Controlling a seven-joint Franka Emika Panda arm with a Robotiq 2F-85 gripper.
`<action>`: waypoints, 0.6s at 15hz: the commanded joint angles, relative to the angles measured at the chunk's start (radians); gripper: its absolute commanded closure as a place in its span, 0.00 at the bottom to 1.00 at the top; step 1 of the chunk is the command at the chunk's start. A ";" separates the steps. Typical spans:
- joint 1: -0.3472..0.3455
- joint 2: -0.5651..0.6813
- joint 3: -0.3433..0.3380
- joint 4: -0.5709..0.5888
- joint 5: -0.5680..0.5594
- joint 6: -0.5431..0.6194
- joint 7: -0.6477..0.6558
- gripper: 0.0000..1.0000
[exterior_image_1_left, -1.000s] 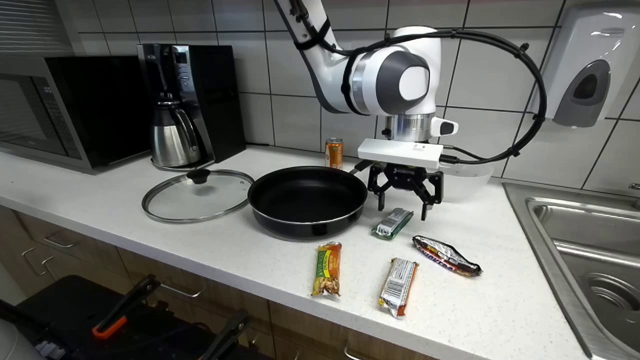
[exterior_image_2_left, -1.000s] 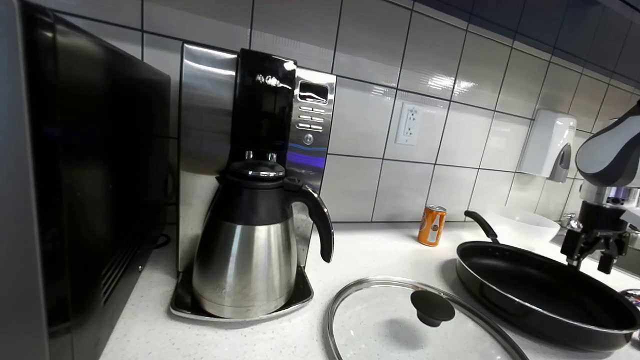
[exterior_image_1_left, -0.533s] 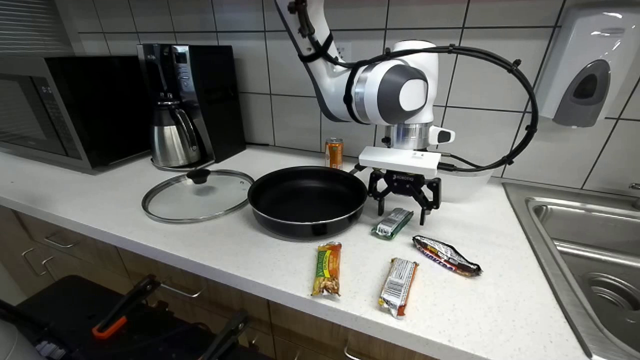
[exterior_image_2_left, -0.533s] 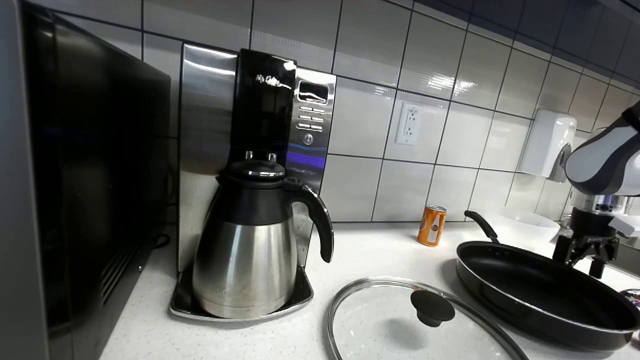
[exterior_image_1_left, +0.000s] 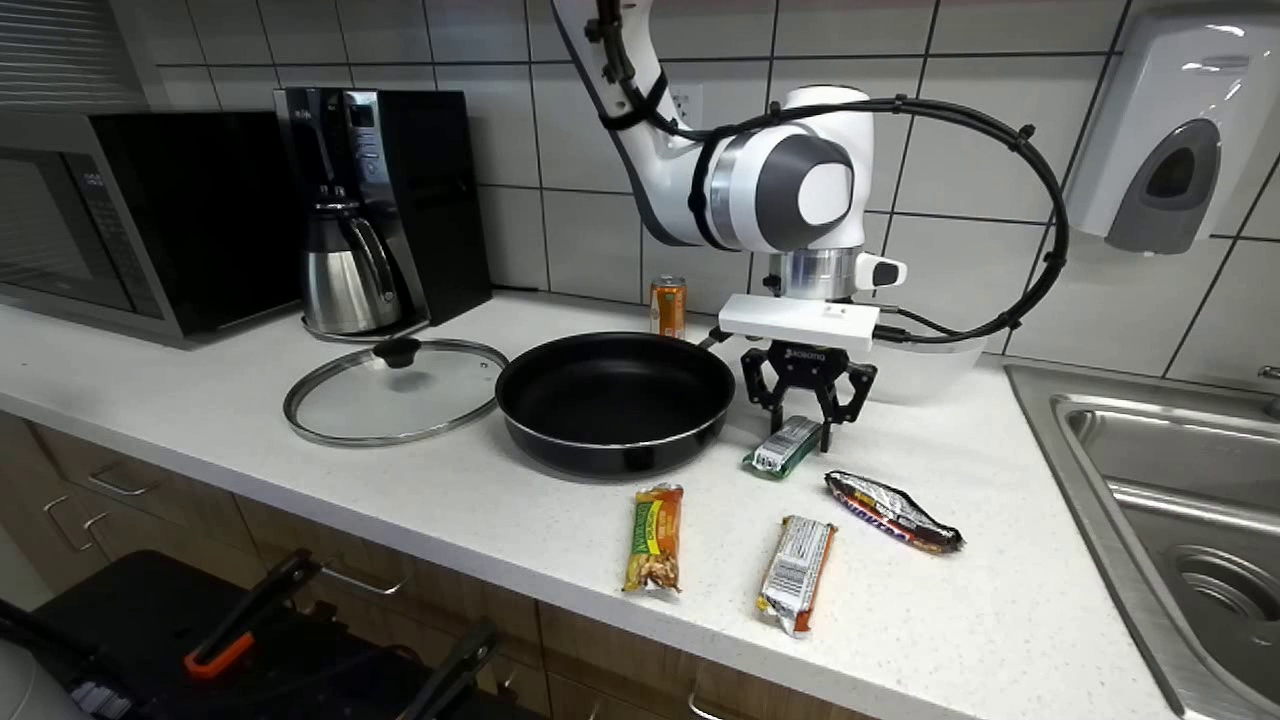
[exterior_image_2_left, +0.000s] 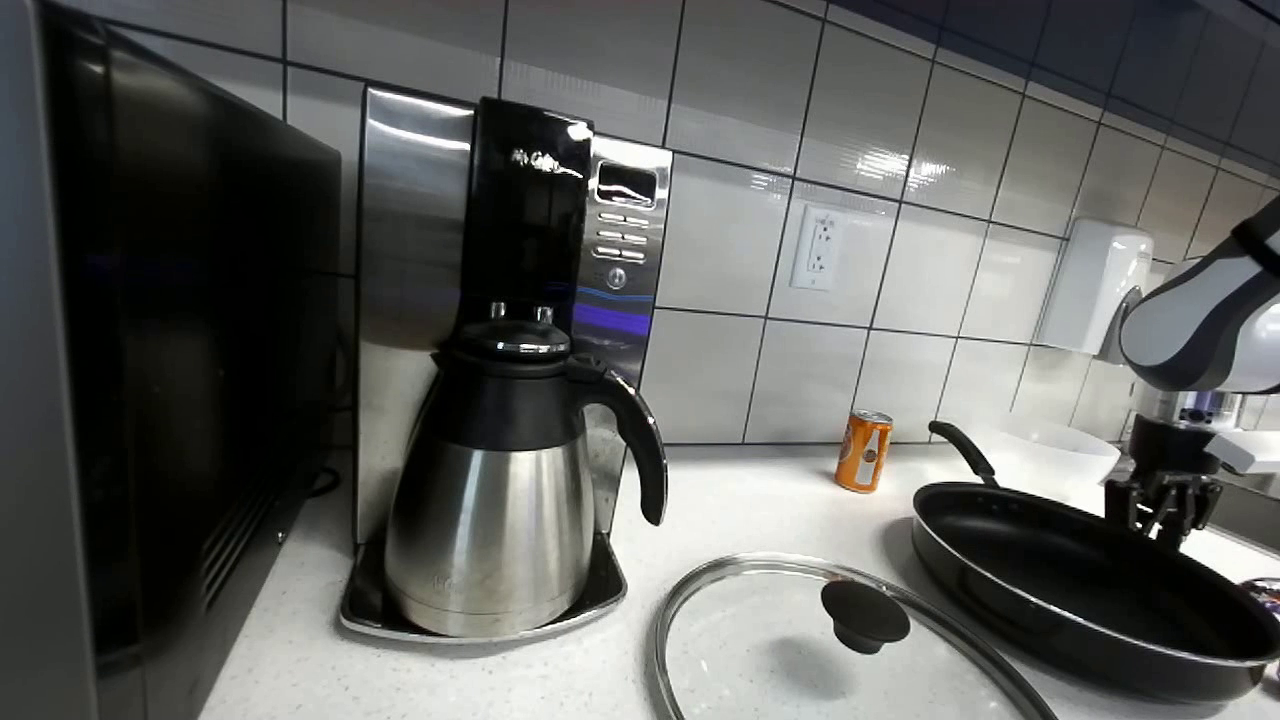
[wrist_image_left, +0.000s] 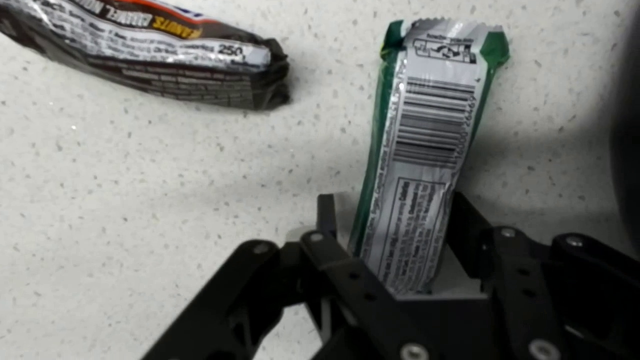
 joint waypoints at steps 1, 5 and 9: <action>-0.017 -0.015 0.022 0.003 0.002 -0.003 0.009 0.73; -0.015 -0.028 0.020 -0.005 -0.001 -0.006 0.010 0.86; -0.012 -0.065 0.013 -0.014 -0.010 -0.038 0.006 0.86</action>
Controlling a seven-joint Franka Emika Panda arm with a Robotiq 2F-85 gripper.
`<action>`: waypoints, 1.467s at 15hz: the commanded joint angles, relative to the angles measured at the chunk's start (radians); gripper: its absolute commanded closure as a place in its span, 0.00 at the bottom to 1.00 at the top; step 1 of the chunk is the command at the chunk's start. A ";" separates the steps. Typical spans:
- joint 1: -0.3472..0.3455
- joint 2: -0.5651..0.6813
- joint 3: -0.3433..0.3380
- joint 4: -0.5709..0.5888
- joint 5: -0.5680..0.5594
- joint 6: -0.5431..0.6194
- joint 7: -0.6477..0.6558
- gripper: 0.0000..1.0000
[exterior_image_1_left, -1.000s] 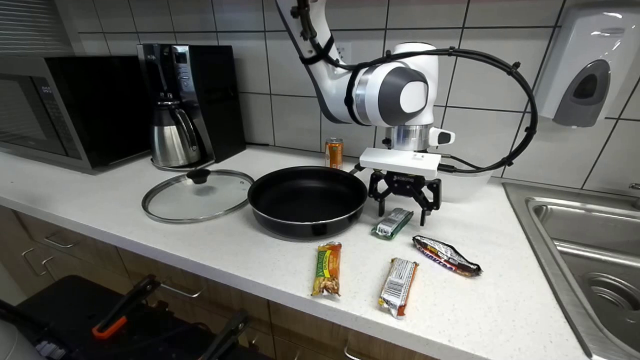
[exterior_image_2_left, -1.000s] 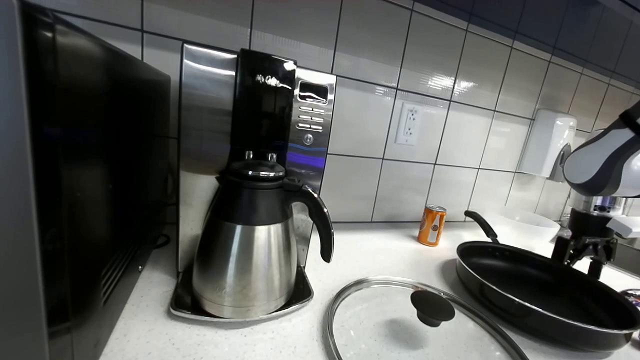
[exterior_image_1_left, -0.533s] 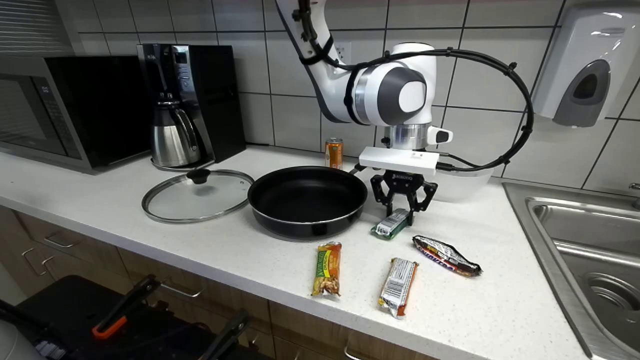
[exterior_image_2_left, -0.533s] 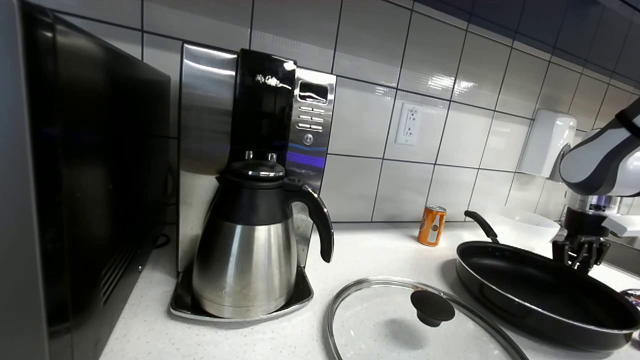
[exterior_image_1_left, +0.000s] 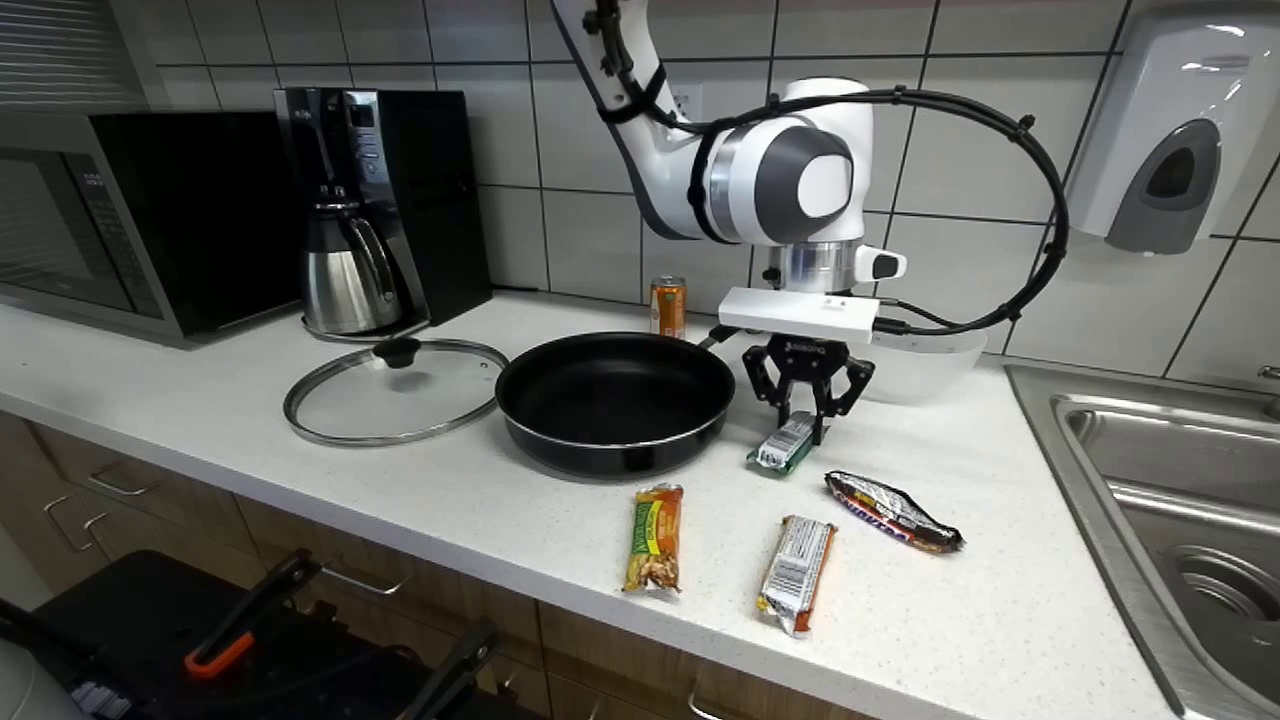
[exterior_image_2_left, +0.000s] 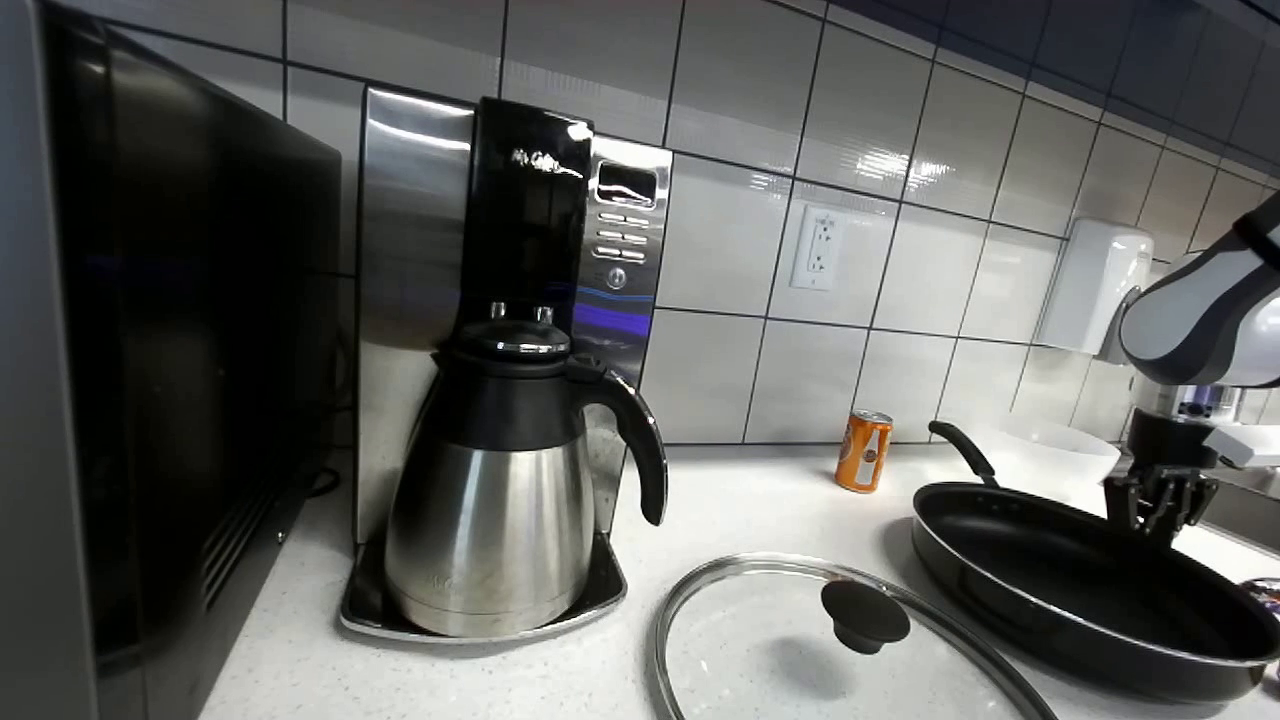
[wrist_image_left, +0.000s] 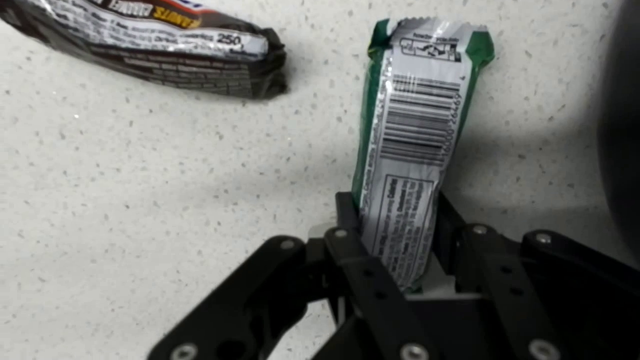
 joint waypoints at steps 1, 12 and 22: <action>-0.012 -0.066 0.009 -0.018 -0.012 -0.043 0.003 0.86; 0.051 -0.192 -0.001 -0.057 -0.070 -0.109 0.033 0.86; 0.204 -0.236 0.053 -0.118 -0.117 -0.117 0.103 0.86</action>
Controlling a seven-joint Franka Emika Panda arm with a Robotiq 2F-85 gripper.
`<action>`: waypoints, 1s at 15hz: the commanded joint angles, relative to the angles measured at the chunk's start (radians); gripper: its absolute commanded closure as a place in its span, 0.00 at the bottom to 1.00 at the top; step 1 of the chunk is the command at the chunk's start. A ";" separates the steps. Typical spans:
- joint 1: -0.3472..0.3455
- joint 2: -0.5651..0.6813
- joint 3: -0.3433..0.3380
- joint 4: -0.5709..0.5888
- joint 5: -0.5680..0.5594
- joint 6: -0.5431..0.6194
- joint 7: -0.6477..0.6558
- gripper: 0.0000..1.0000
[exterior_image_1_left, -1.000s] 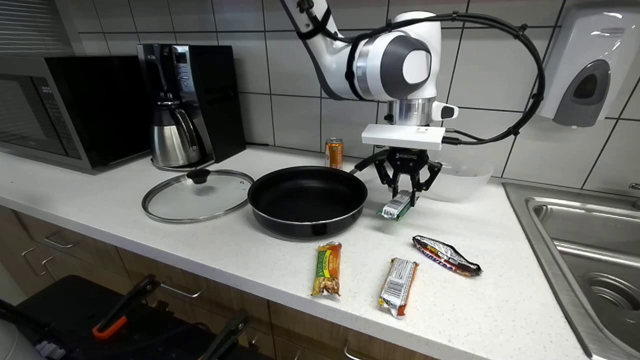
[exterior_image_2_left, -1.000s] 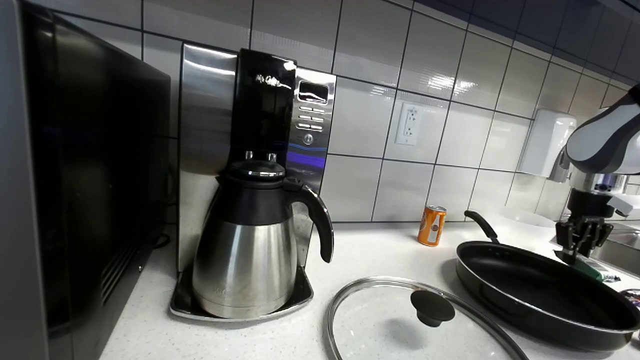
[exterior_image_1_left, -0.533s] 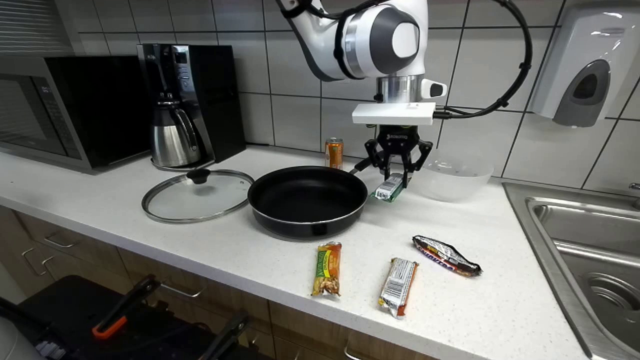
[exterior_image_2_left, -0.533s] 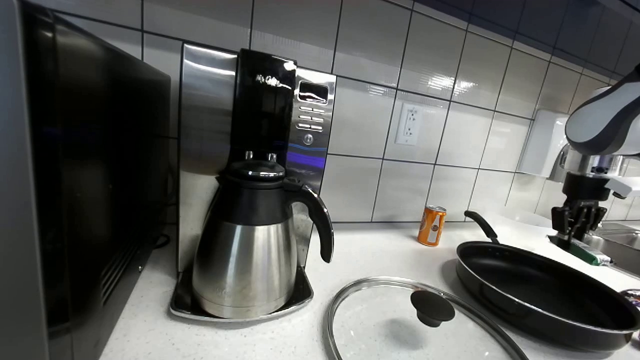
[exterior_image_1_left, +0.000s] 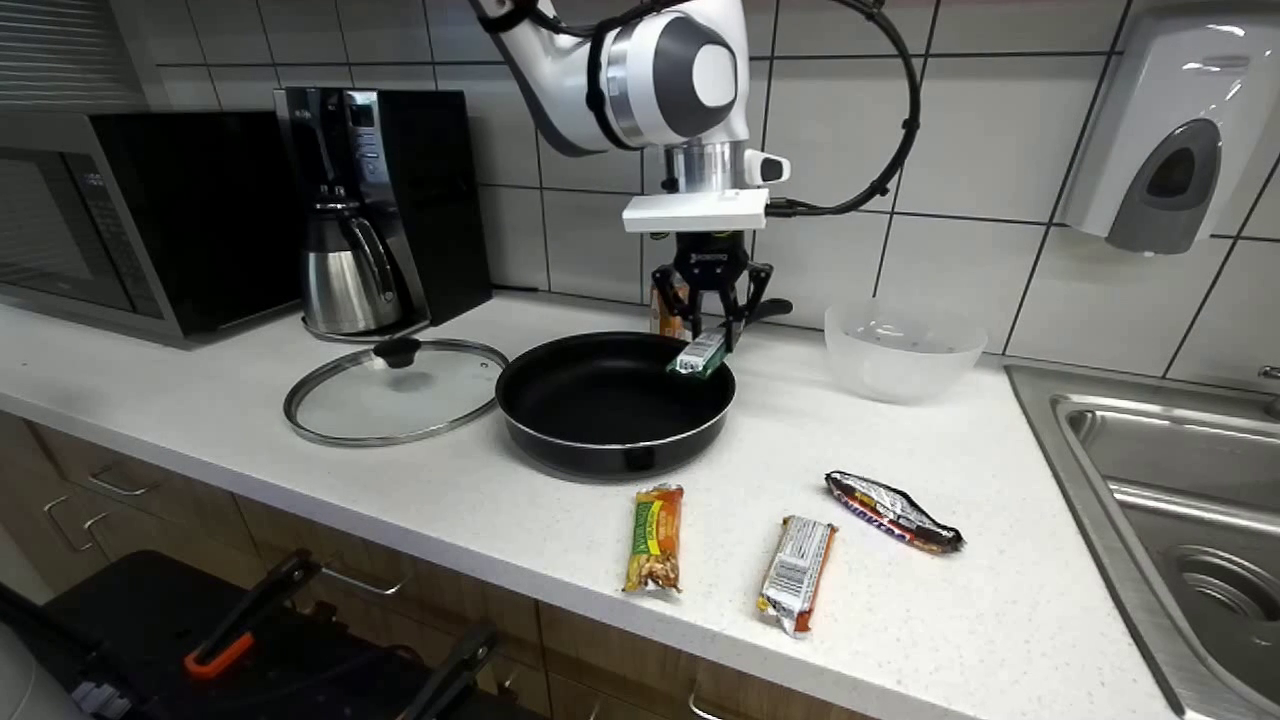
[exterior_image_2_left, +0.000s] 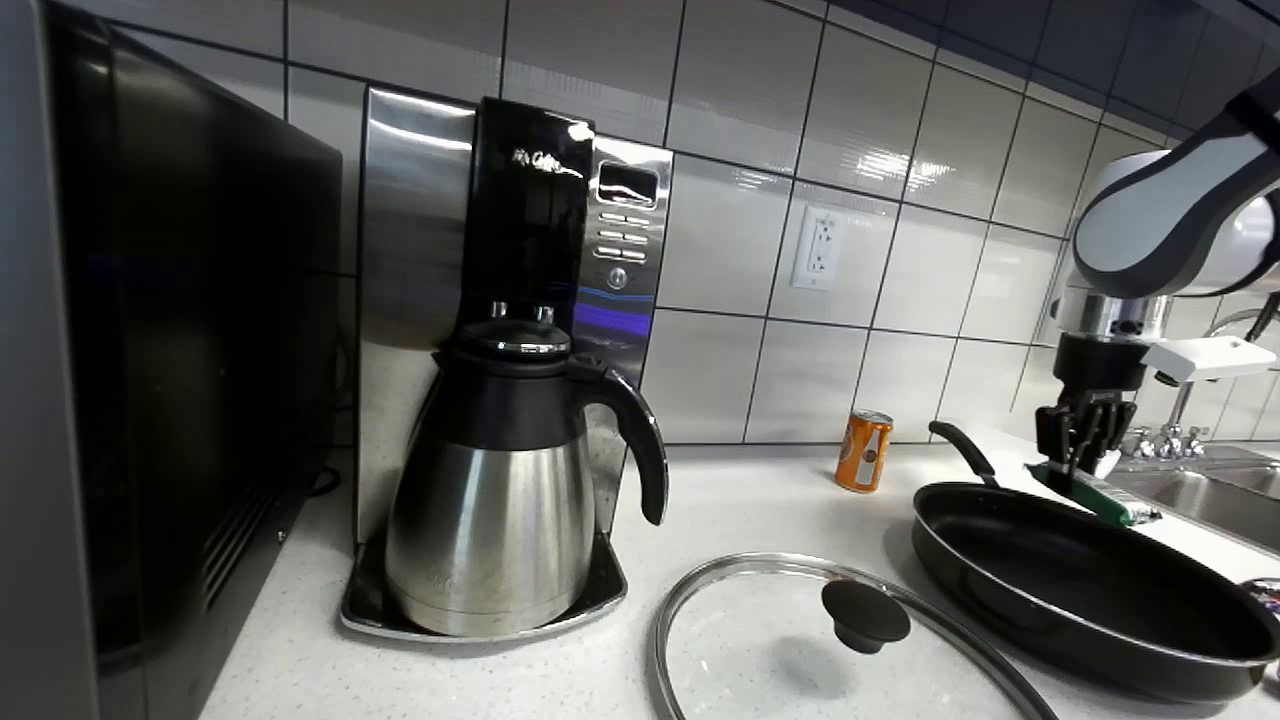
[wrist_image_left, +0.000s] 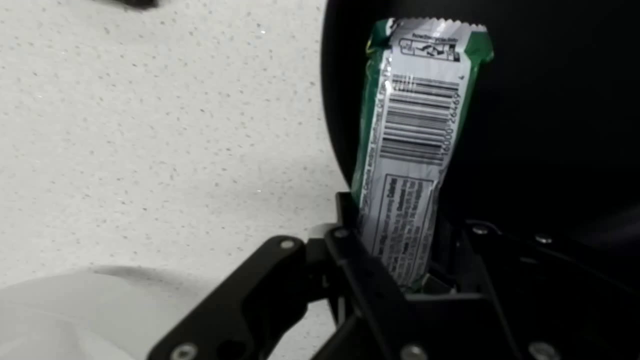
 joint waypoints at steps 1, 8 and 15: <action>0.039 -0.048 0.036 -0.046 -0.029 -0.028 0.042 0.86; 0.106 -0.059 0.103 -0.090 -0.023 -0.025 0.026 0.86; 0.142 -0.050 0.153 -0.141 -0.023 0.001 0.007 0.86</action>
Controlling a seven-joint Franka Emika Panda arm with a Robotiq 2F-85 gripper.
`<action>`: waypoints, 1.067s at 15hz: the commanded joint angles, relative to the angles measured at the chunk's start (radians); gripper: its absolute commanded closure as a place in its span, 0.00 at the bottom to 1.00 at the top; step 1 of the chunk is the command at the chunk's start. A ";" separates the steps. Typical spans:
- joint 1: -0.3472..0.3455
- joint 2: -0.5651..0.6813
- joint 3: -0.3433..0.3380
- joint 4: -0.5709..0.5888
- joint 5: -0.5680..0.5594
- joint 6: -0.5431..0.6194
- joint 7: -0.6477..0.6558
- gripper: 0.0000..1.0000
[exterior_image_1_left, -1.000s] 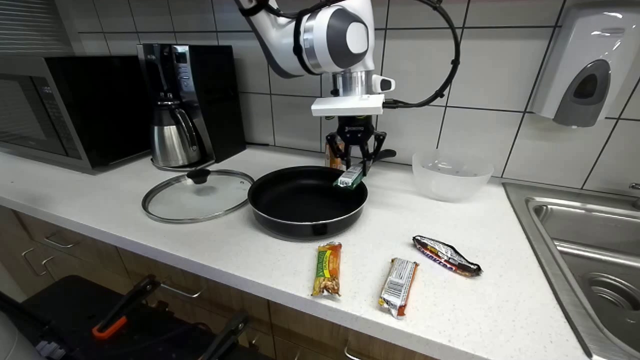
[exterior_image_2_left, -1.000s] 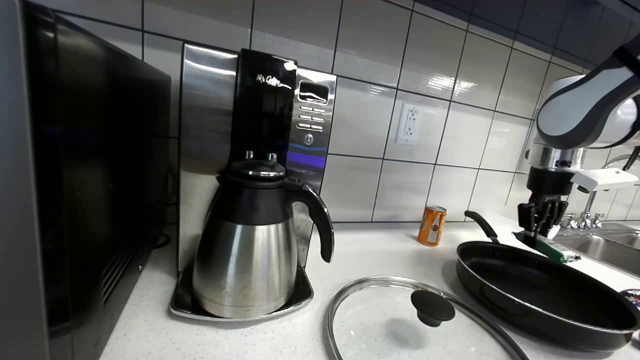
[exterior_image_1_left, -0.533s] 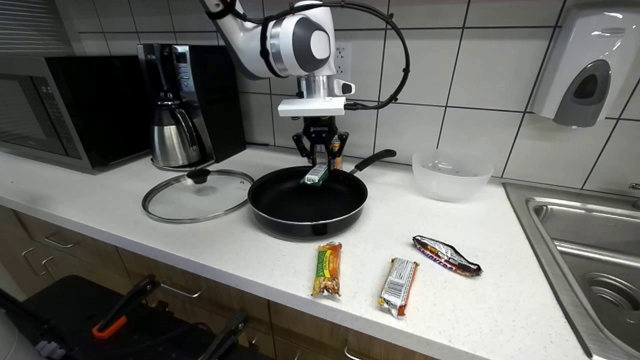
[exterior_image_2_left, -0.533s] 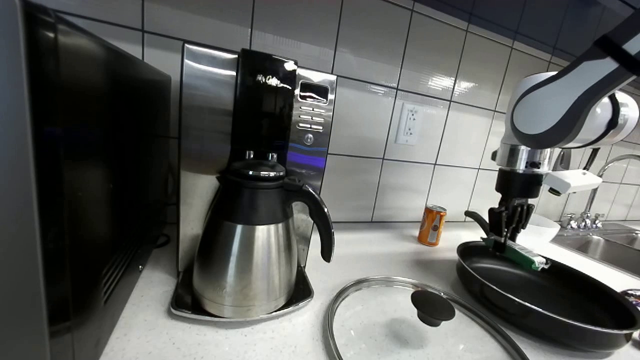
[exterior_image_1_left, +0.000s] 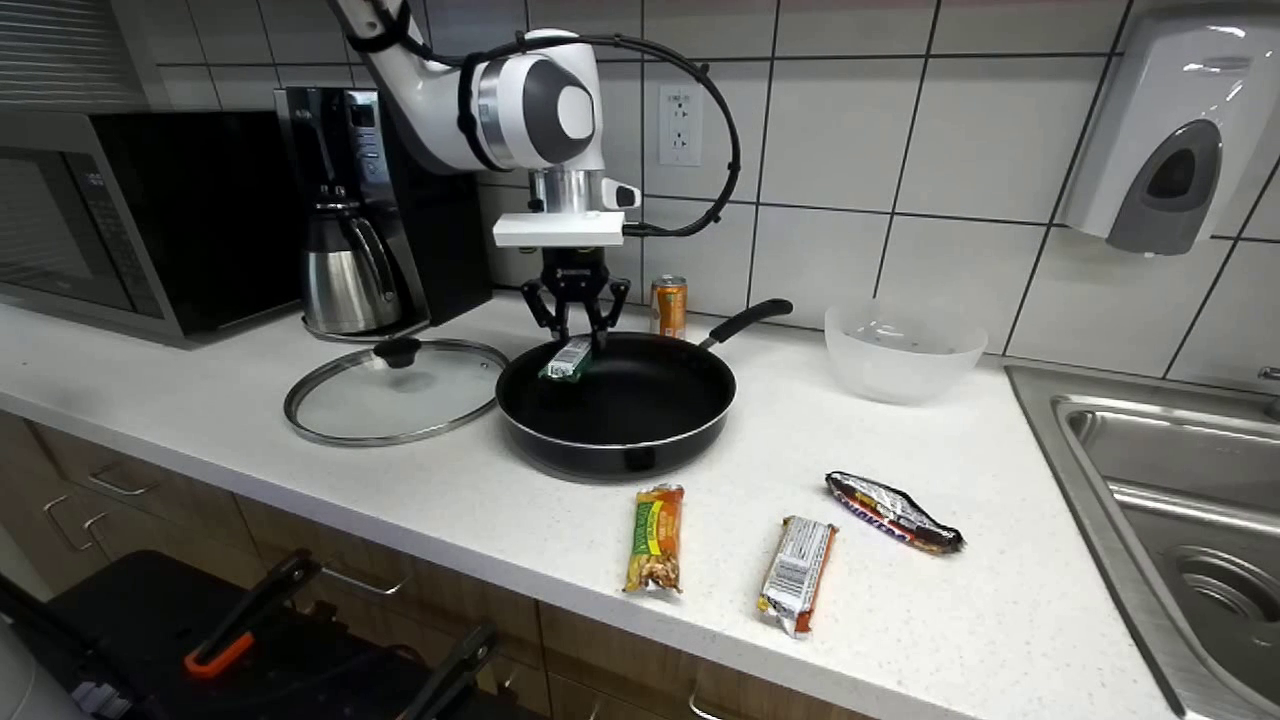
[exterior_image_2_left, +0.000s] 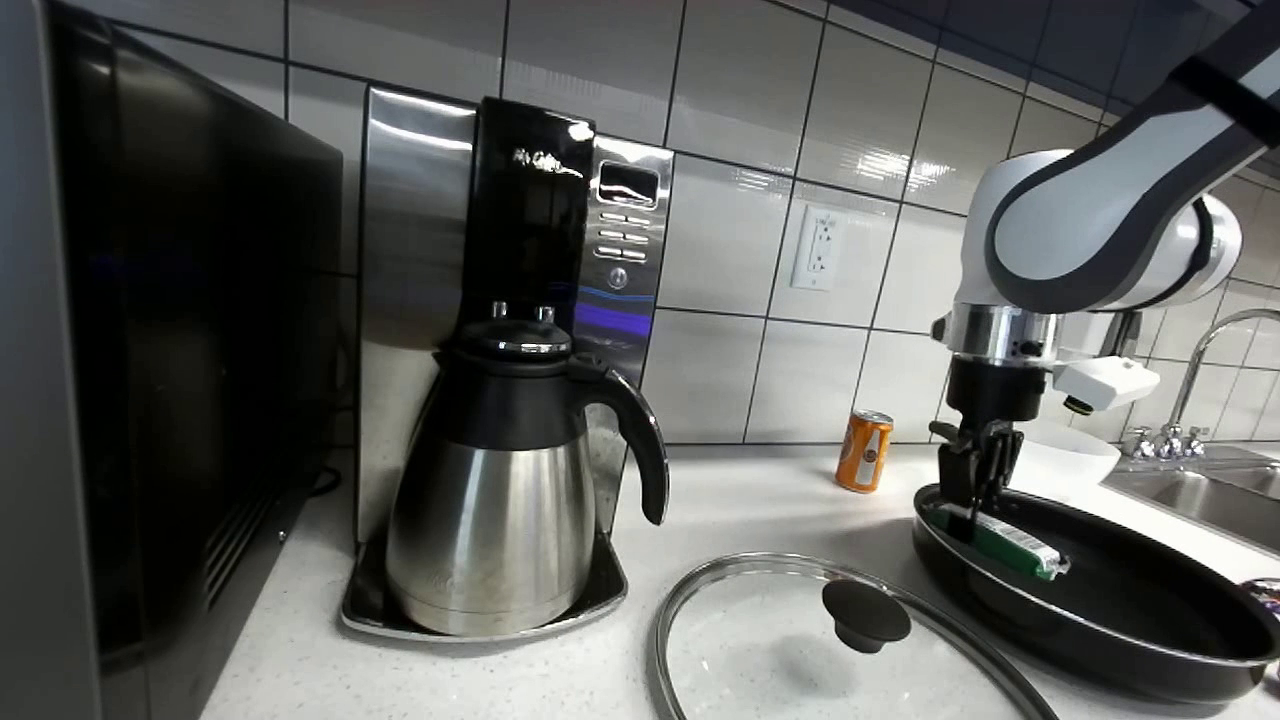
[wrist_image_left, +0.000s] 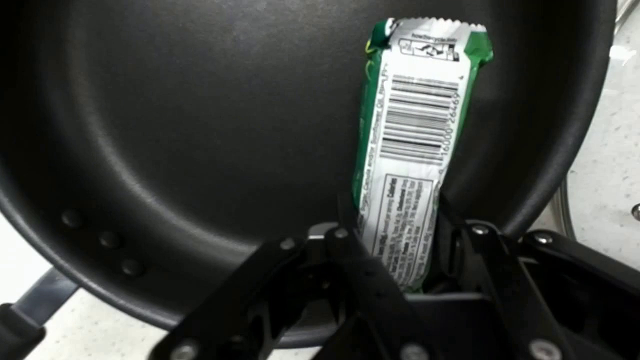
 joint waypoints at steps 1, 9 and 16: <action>0.000 -0.029 0.020 -0.045 -0.018 0.017 -0.006 0.86; 0.005 -0.023 0.012 -0.076 -0.040 0.054 0.013 0.86; -0.008 -0.048 0.012 -0.090 -0.024 0.023 -0.003 0.05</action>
